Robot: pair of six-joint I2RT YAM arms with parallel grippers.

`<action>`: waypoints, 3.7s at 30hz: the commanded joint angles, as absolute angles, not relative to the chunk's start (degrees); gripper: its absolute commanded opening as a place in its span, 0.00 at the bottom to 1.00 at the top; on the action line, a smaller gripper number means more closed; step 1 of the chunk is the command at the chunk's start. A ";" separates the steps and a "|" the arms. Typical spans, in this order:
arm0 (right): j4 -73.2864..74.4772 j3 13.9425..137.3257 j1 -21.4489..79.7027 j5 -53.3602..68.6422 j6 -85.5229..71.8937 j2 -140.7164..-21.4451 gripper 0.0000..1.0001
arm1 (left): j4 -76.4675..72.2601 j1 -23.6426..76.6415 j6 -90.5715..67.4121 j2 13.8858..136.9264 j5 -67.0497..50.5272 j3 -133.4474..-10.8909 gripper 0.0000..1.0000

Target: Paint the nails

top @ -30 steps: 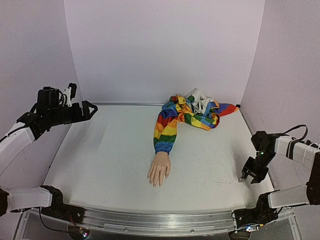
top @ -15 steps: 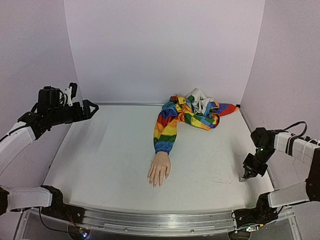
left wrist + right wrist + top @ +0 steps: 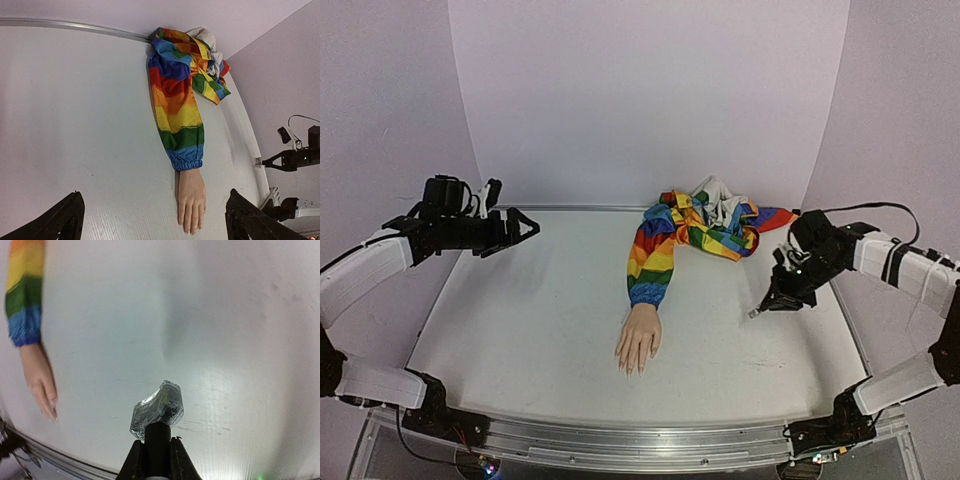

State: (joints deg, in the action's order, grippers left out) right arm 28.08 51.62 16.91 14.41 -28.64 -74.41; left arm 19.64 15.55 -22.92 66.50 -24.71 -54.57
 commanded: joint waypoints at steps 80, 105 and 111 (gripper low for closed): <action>-10.13 82.06 52.68 13.10 -48.45 -91.52 0.73 | -16.81 45.32 -9.89 69.73 -5.57 -49.51 0.00; -11.77 97.16 52.73 8.32 -49.21 -104.63 0.38 | -20.13 45.88 -11.49 71.54 -9.85 -50.27 0.00; -11.78 97.39 52.73 9.28 -47.31 -104.88 0.00 | -17.81 45.88 -13.24 72.34 -9.30 -51.80 0.02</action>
